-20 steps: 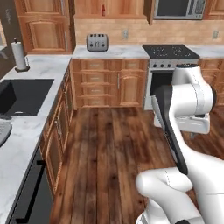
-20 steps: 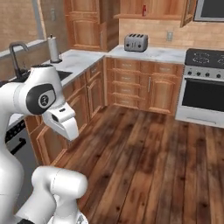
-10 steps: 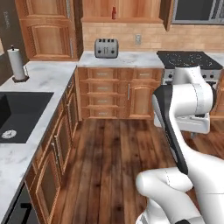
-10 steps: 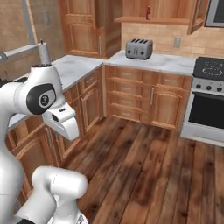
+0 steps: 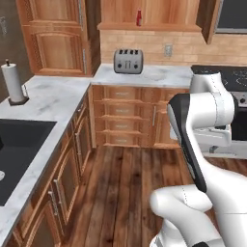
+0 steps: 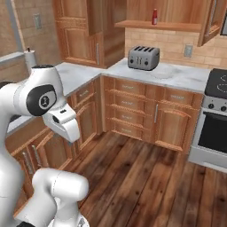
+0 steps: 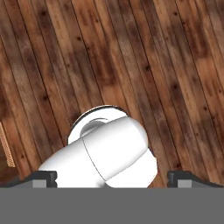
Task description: Move the hot dog bun to the plate on the dining table and place the condiment next to that plate. Then navigate to the fridge and take the sausage and place it on the plate as well.
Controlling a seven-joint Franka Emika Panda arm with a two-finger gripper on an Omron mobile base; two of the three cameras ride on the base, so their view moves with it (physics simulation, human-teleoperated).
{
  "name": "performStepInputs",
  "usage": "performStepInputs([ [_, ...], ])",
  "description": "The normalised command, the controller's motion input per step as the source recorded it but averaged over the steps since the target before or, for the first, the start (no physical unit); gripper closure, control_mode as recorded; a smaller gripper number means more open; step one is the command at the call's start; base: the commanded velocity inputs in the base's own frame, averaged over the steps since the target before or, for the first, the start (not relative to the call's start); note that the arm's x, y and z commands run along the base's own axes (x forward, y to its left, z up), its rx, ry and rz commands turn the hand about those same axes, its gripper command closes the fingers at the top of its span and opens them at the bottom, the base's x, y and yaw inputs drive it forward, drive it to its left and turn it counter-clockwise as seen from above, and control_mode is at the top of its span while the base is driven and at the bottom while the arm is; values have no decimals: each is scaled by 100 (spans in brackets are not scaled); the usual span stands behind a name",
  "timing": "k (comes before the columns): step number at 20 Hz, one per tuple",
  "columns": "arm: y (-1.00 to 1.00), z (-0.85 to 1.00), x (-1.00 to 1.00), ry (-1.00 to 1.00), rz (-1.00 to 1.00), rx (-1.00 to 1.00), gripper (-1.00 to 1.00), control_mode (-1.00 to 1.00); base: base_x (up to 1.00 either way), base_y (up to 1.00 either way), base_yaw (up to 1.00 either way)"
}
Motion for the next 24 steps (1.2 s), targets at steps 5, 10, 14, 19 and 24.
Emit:
performStepInputs([
  [5, 0, 0, 0, 0, 0, 0, -100, 100, 100, -31, 9],
  [10, 0, 0, 0, 0, 0, 0, -100, 100, 100, -7, 0],
  [14, 0, 0, 0, 0, 0, 0, -100, 100, 100, 4, -6],
  [19, 0, 0, 0, 0, 0, 0, -100, 100, 100, 16, -11],
  [24, 0, 0, 0, 0, 0, 0, -100, 100, 100, 17, -14],
])
